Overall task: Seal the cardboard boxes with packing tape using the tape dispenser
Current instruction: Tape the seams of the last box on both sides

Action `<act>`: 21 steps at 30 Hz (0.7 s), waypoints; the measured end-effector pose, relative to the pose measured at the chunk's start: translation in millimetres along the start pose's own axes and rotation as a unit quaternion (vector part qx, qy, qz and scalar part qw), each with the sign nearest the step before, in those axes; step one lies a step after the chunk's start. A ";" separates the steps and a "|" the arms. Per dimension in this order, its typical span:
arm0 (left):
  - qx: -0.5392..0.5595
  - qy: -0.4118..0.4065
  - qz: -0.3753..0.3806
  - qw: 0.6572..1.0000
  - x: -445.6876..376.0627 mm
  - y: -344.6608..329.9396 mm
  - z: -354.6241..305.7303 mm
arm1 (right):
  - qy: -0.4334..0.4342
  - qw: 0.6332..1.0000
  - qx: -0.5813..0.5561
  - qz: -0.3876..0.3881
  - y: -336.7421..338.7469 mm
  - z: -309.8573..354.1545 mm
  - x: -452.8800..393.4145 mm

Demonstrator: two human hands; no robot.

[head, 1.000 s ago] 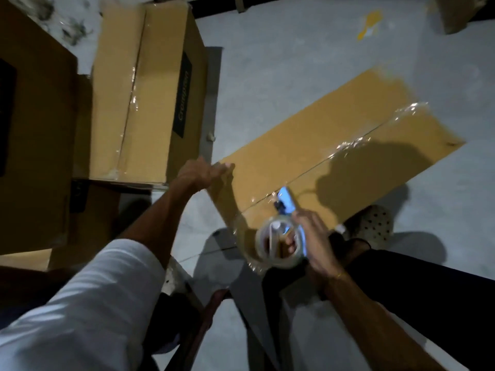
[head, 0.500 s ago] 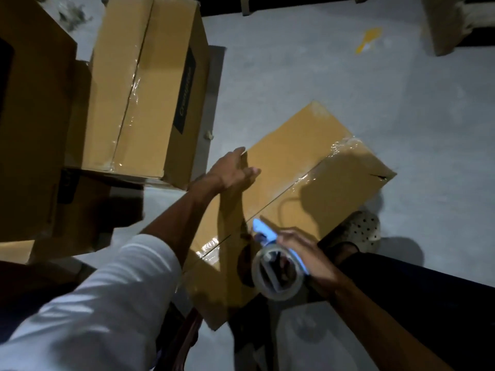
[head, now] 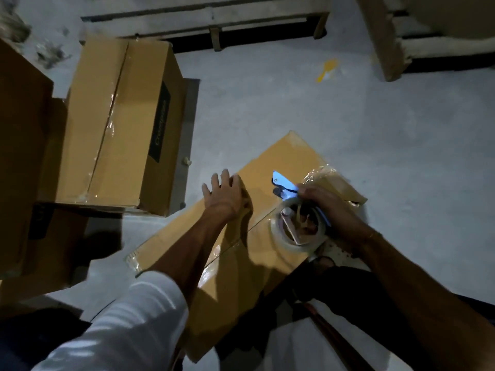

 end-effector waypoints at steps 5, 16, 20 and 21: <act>0.586 -0.028 0.128 0.799 53.2 6.7 -44.7 | 0.013 0.976 0.212 0.046 -0.1 72.2 26.9; 0.678 -0.107 0.204 0.698 151.7 54.7 -104.7 | 0.168 0.890 0.423 -0.002 -4.5 115.4 124.5; 0.680 -0.116 0.193 0.697 177.3 62.9 -114.5 | 0.192 0.880 0.435 -0.008 -5.9 121.8 150.3; 0.680 -0.122 0.188 0.699 180.4 65.7 -117.5 | 0.199 0.881 0.429 -0.011 -5.0 122.5 156.4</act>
Point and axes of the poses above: each hand's wrist, its own x-axis away from the middle knuckle, its own y-axis out of the back of the hand, z = x × y, the point moved 9 cm from there along -x, towards the middle knuckle, and after that the axes turned 9 degrees about z, right-handed, at the moved point
